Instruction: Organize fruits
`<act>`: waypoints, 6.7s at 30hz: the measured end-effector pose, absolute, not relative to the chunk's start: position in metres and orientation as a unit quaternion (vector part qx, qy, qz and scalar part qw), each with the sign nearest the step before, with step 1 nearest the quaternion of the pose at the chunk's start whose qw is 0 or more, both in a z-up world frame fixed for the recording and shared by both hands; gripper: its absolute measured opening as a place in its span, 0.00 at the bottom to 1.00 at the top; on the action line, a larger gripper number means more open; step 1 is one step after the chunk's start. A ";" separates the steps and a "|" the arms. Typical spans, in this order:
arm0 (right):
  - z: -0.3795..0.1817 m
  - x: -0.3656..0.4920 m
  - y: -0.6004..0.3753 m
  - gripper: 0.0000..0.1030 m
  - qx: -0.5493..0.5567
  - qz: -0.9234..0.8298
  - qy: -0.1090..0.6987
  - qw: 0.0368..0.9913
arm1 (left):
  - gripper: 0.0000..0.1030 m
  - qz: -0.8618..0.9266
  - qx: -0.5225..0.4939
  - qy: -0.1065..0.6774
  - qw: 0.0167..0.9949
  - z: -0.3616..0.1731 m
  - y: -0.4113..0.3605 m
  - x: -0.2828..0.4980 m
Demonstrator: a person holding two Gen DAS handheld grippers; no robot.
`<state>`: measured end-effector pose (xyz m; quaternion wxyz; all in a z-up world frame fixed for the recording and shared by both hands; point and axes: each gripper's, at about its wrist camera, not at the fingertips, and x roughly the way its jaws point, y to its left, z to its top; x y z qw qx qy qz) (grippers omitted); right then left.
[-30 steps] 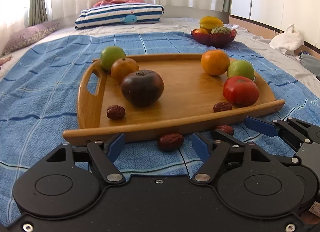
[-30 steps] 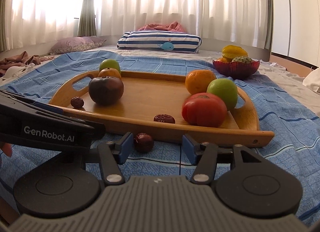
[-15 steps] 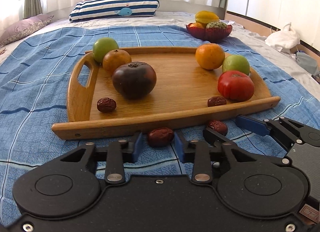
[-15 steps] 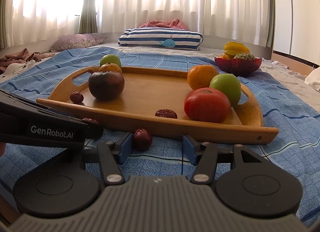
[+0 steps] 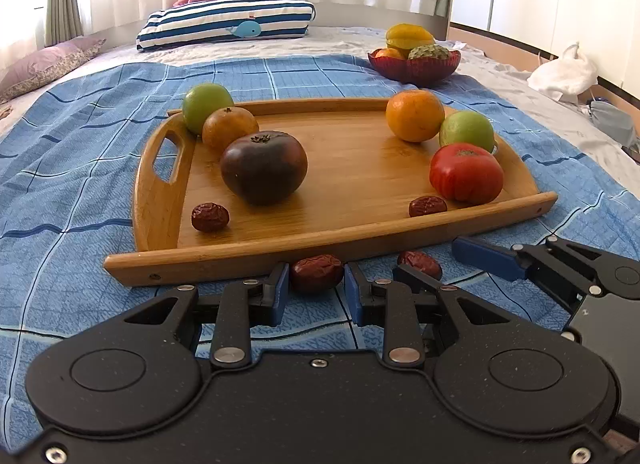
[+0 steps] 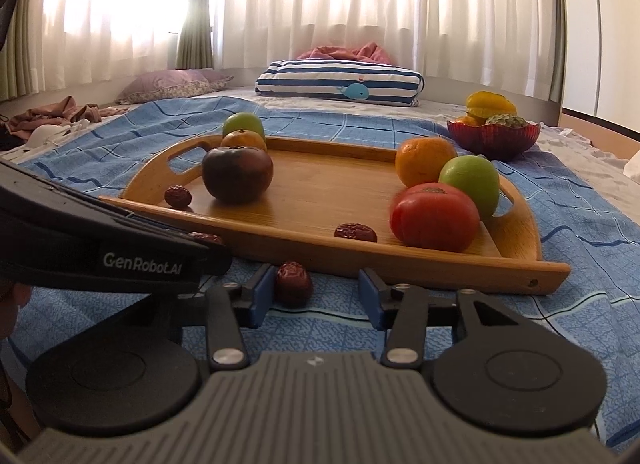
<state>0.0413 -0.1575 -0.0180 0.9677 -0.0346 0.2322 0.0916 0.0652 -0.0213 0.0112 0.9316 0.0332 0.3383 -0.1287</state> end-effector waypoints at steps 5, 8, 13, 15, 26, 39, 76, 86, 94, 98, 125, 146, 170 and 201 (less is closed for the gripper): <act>-0.017 0.039 -0.154 0.47 -0.041 0.105 0.230 0.967 | 0.27 -0.126 0.034 0.337 0.932 0.013 -0.021 0.064; -0.016 0.038 -0.153 0.44 -0.041 0.110 0.230 0.966 | 0.28 -0.124 0.034 0.338 0.932 0.013 -0.021 0.064; -0.016 0.037 -0.151 0.35 -0.038 0.115 0.234 0.965 | 0.28 -0.122 0.034 0.337 0.933 0.013 -0.020 0.062; -0.016 0.037 -0.151 0.34 -0.035 0.116 0.236 0.964 | 0.28 -0.121 0.034 0.337 0.933 0.013 -0.019 0.061; -0.017 0.037 -0.147 0.29 -0.032 0.110 0.238 0.965 | 0.27 -0.115 0.032 0.338 0.934 0.013 -0.015 0.059; -0.008 0.033 -0.146 0.22 -0.034 0.103 0.228 0.968 | 0.28 -0.111 0.030 0.321 0.940 0.024 -0.012 0.060; 0.027 0.053 -0.226 0.22 -0.002 -0.044 0.187 0.981 | 0.27 -0.097 0.034 0.298 0.949 0.039 -0.012 0.087; 0.019 0.065 -0.233 0.23 0.001 -0.055 0.206 0.977 | 0.27 -0.093 0.037 0.308 0.946 0.031 -0.013 0.095; 0.012 0.071 -0.236 0.23 0.000 -0.063 0.217 0.974 | 0.27 -0.091 0.038 0.313 0.945 0.027 -0.014 0.100; 0.008 0.073 -0.237 0.23 -0.001 -0.064 0.222 0.973 | 0.27 -0.089 0.039 0.315 0.944 0.024 -0.015 0.102; -0.002 0.085 -0.236 0.23 -0.004 -0.068 0.238 0.969 | 0.27 -0.082 0.035 0.327 0.941 0.014 -0.011 0.112; -0.005 0.085 -0.234 0.27 -0.012 -0.069 0.236 0.969 | 0.29 -0.080 0.032 0.328 0.941 0.013 -0.011 0.112; 0.004 0.063 -0.232 0.60 0.000 -0.062 0.213 0.975 | 0.69 -0.076 0.037 0.301 0.950 0.026 -0.010 0.086; -0.005 0.024 -0.193 0.72 -0.009 -0.014 0.247 0.969 | 0.82 -0.062 0.023 0.328 0.942 0.012 -0.009 0.038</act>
